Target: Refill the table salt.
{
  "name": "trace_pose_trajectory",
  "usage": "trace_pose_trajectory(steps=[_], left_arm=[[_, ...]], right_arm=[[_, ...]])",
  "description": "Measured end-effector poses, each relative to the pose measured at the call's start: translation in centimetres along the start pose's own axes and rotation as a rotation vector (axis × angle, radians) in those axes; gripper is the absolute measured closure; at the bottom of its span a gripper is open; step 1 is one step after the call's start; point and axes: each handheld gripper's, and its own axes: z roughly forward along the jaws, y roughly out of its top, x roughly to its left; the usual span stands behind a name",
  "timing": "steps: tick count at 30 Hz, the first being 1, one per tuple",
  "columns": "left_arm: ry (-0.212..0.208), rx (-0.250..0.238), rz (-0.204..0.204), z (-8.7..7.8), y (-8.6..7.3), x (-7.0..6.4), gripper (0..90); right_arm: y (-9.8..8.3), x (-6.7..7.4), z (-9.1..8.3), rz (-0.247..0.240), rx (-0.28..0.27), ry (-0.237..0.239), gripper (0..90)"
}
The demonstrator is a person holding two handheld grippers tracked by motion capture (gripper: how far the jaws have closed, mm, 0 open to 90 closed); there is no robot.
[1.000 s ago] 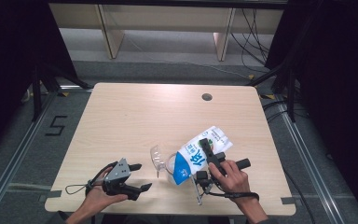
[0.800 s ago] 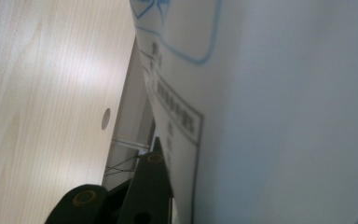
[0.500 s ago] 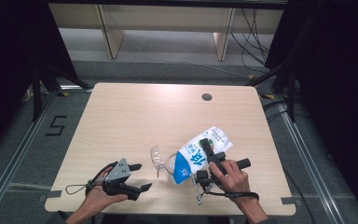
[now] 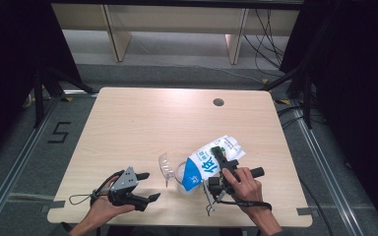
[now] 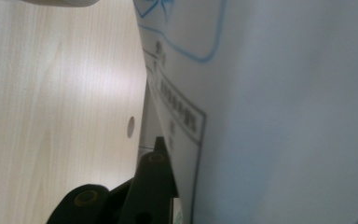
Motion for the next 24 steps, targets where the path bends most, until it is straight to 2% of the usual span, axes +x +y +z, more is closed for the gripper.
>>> trace_pose_trajectory(steps=[1,2,3,4,5,7,8,9,10,11,12,14,15,16,17,20,22,23,24], left_arm=[[0.001,0.001,0.001,0.0,0.0,0.0,20.7],[0.000,0.000,0.003,0.0,0.0,0.0,20.6],[0.002,0.006,0.035,-0.1,0.1,0.2,20.6],[0.001,0.002,0.005,0.0,0.0,0.0,20.7],[0.000,0.001,0.001,0.0,0.0,0.0,20.7],[0.005,0.003,0.006,0.0,0.0,0.0,20.7],[0.002,0.006,0.026,-0.1,0.0,0.2,20.7],[0.002,0.007,0.038,-0.1,0.1,0.2,20.7],[0.001,0.001,0.005,0.0,0.0,0.0,20.6],[0.000,-0.001,0.000,0.0,0.0,0.0,20.6],[0.001,0.000,0.000,0.0,0.0,0.0,20.7],[0.004,0.004,0.008,0.0,0.0,0.1,20.7],[0.002,0.005,0.038,-0.1,0.1,0.2,20.7],[0.003,0.005,0.037,-0.1,0.1,0.2,20.7],[0.001,-0.001,-0.002,0.0,0.0,0.0,20.7],[-0.001,0.004,0.010,0.0,0.0,0.1,20.7],[0.002,0.001,0.000,0.0,0.0,0.0,20.7],[0.002,0.002,0.002,0.0,0.0,0.0,20.7],[0.004,0.006,0.015,-0.1,0.0,0.1,20.6]], right_arm=[[-0.1,-0.3,0.2,-0.025,-0.029,-0.002,79.0],[-0.1,-0.3,0.1,0.005,-0.010,0.010,79.0],[-0.2,-0.2,0.1,0.039,-0.009,0.019,79.0],[-0.3,-0.3,0.2,0.049,-0.027,0.031,79.0],[-0.3,-0.6,0.2,0.025,-0.034,0.026,79.1],[-0.4,-0.3,0.3,0.116,-0.035,0.055,79.1],[-0.4,-0.6,0.2,0.092,-0.029,0.062,79.1],[-0.4,-0.7,0.2,0.096,-0.036,0.059,79.2],[-0.4,-0.7,0.2,0.112,-0.038,0.069,79.2],[-0.5,-0.7,0.2,0.130,-0.041,0.077,79.2],[-0.4,-0.4,0.3,0.195,-0.062,0.089,79.2],[-0.6,-0.4,0.4,0.241,-0.083,0.105,79.2],[-0.6,-0.4,0.4,0.277,-0.079,0.124,79.2],[-0.8,-0.4,0.4,0.293,-0.086,0.135,79.3],[-0.9,-0.4,0.4,0.322,-0.088,0.146,79.3],[-1.4,-0.7,0.6,0.398,-0.122,0.198,79.6],[-1.8,-1.0,0.5,0.449,-0.117,0.215,80.7],[-1.9,-0.9,0.5,0.497,-0.121,0.231,81.3],[-2.1,-1.0,0.4,0.522,-0.122,0.240,81.8]])
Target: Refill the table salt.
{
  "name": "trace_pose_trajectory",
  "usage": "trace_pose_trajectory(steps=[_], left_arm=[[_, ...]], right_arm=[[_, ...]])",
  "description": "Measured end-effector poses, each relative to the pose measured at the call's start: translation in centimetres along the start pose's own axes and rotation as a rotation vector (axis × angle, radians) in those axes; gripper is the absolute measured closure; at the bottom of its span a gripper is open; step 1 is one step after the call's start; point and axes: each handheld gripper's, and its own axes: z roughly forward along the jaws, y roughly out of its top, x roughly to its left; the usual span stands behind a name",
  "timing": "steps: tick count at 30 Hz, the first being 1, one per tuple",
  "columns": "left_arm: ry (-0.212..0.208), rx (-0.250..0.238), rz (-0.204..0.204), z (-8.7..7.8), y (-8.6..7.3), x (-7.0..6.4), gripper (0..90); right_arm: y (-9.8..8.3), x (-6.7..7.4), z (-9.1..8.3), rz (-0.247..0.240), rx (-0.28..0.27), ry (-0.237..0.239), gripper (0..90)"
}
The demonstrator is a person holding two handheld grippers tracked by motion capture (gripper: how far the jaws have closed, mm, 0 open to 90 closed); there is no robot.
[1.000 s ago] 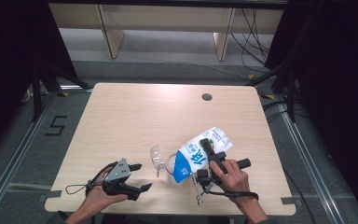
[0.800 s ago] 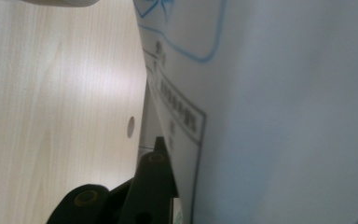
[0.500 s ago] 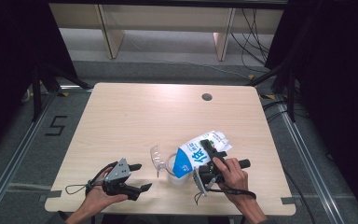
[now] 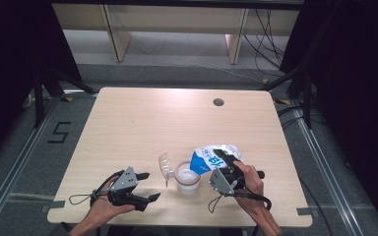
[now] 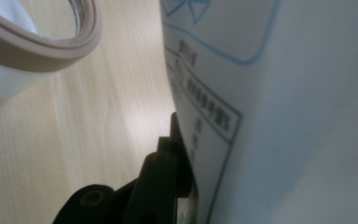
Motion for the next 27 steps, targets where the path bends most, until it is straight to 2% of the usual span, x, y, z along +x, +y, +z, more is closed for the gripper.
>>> trace_pose_trajectory(steps=[1,8,9,10,12,14,15,16,17,19,22,24,25,27], left_arm=[[-0.002,0.001,0.026,0.0,0.1,0.1,20.7],[-0.002,0.000,0.023,0.0,0.1,0.1,20.7],[-0.002,0.000,0.023,0.0,0.1,0.1,20.7],[-0.002,0.000,0.024,0.0,0.1,0.1,20.7],[-0.002,0.000,0.023,0.0,0.1,0.1,20.7],[-0.002,0.000,0.023,0.0,0.1,0.1,20.7],[-0.002,0.000,0.023,0.0,0.1,0.1,20.7],[-0.002,0.000,0.022,0.0,0.1,0.1,20.7],[-0.002,0.000,-0.003,0.0,0.0,0.0,20.7],[0.000,0.002,0.025,0.0,0.1,0.1,20.7],[0.002,0.003,0.017,0.0,0.0,0.1,20.7],[0.003,0.002,0.016,0.0,0.0,0.1,20.7],[0.001,-0.003,0.002,0.0,0.0,0.0,20.7],[0.004,0.004,0.009,0.0,0.0,0.0,20.7]], right_arm=[[-0.1,-0.2,0.0,0.003,-0.009,0.007,82.1],[-1.0,-0.6,0.2,0.107,-0.008,0.053,82.7],[-1.1,-0.8,0.2,0.118,-0.015,0.058,82.7],[-1.3,-1.1,0.3,0.101,-0.033,0.056,82.7],[-1.6,-1.4,0.4,0.142,-0.046,0.066,82.7],[-2.1,-1.7,0.4,0.195,-0.057,0.083,82.8],[-2.3,-1.7,0.3,0.260,-0.051,0.094,82.8],[-2.5,-1.8,0.4,0.288,-0.058,0.101,82.9],[-2.8,-1.9,0.4,0.308,-0.060,0.104,82.9],[-3.3,-2.2,0.5,0.362,-0.067,0.114,83.0],[-4.1,-2.5,0.6,0.458,-0.082,0.128,83.2],[-4.7,-2.8,0.6,0.508,-0.089,0.136,83.4],[-4.9,-2.9,0.7,0.515,-0.094,0.135,83.4],[-5.5,-3.0,0.8,0.564,-0.099,0.139,83.5]])
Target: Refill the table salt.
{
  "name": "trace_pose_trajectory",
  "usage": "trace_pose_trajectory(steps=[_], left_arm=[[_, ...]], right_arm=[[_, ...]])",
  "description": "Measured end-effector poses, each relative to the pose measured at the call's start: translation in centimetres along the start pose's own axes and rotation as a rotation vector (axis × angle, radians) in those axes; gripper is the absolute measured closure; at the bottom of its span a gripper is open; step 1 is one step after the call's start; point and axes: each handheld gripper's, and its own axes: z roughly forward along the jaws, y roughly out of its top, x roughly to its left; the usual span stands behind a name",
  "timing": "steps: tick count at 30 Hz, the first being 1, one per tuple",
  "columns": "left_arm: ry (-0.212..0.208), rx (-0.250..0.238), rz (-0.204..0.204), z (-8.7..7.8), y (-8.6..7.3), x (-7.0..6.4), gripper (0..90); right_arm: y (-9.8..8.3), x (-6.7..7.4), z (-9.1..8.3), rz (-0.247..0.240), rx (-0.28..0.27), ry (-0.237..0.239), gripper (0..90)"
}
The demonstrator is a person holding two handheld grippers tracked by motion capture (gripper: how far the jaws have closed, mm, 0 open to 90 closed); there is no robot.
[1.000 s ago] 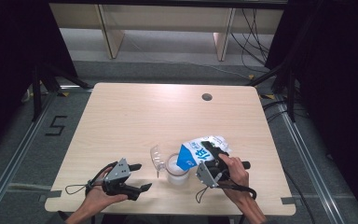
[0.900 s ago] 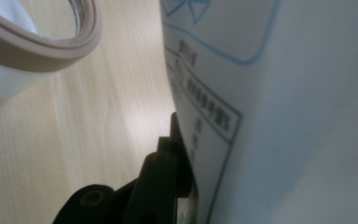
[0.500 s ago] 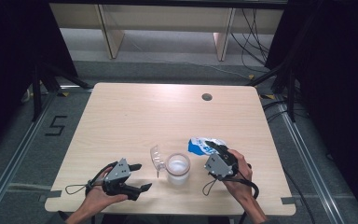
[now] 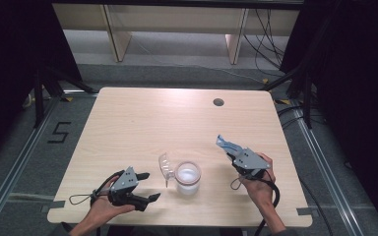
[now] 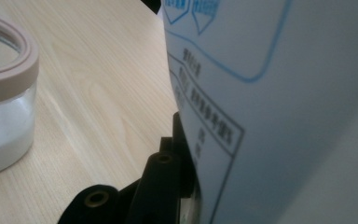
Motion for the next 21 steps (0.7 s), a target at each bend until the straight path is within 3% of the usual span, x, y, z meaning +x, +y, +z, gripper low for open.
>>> trace_pose_trajectory(steps=[5,6,8,12,13,17,18,21], left_arm=[[-0.001,-0.002,0.007,0.0,0.0,0.0,20.6],[-0.005,-0.011,-0.019,0.1,0.0,-0.1,20.6],[-0.006,-0.005,0.003,0.0,0.0,0.1,20.6],[-0.007,-0.005,0.006,0.1,0.0,0.1,20.6],[-0.008,-0.006,0.006,0.0,0.0,0.1,20.6],[-0.005,-0.008,0.002,0.1,0.0,0.0,20.7],[-0.006,-0.008,0.002,0.1,0.0,0.0,20.6],[-0.002,-0.003,0.010,0.0,0.0,0.0,20.7]], right_arm=[[-1.1,-1.1,0.1,0.113,-0.016,0.014,83.6],[-1.4,-1.2,0.1,0.148,-0.018,0.017,83.6],[-1.8,-1.8,0.3,0.130,-0.011,0.004,83.7],[-2.6,-2.6,0.4,0.189,-0.023,-0.002,83.8],[-2.8,-2.6,0.4,0.227,-0.023,0.015,83.8],[-3.5,-3.2,0.5,0.278,-0.027,-0.001,83.8],[-3.6,-3.2,0.4,0.314,-0.037,-0.010,83.8],[-4.2,-3.9,0.5,0.326,-0.030,-0.025,83.8]])
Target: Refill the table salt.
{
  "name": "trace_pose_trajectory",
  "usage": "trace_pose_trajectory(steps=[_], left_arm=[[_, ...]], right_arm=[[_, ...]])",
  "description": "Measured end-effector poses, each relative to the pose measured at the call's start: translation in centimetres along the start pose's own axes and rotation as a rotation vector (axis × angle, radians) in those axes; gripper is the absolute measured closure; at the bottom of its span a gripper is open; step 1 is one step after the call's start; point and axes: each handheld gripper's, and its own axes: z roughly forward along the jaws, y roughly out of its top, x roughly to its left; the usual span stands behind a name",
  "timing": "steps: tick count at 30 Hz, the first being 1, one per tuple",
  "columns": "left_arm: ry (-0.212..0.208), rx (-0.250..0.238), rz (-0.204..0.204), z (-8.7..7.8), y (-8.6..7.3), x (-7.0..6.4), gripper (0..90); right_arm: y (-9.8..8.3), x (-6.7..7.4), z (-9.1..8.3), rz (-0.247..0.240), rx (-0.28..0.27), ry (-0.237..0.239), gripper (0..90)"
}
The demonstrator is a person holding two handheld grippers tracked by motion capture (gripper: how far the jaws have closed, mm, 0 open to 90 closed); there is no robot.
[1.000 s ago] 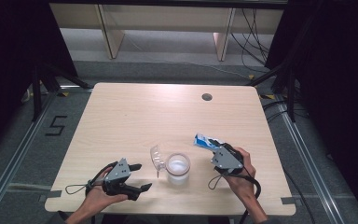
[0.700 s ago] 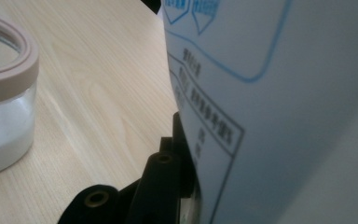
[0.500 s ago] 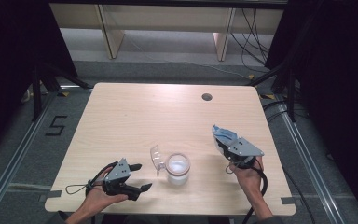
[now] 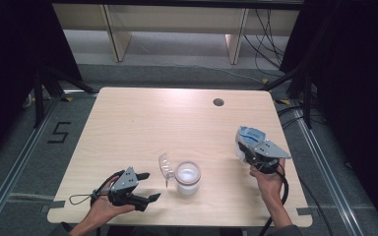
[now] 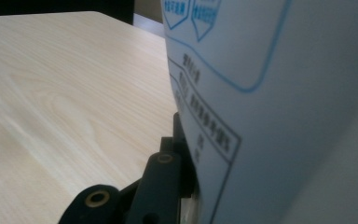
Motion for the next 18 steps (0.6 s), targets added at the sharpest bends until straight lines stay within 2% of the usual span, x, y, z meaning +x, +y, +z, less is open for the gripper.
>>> trace_pose_trajectory(steps=[6,8,10,11,13,18], left_arm=[[-0.010,-0.007,-0.008,0.1,0.0,-0.1,20.7],[-0.009,-0.007,-0.009,0.1,0.0,0.0,20.7],[-0.009,-0.007,-0.008,0.1,0.0,0.0,20.7],[-0.009,-0.006,-0.008,0.1,0.0,-0.1,20.7],[-0.009,-0.006,-0.008,0.1,0.0,-0.1,20.7],[-0.007,-0.003,-0.004,0.1,0.0,0.0,20.7]], right_arm=[[-0.8,-1.3,-0.1,0.023,0.012,-0.039,84.1],[-1.0,-1.4,-0.1,0.051,0.004,-0.050,84.2],[-1.0,-1.7,-0.2,0.036,0.022,-0.049,84.3],[-1.1,-1.6,-0.1,0.042,0.014,-0.058,84.3],[-1.3,-1.7,0.0,0.063,0.019,-0.043,84.4],[-1.8,-2.1,0.3,0.075,0.038,-0.042,84.8]])
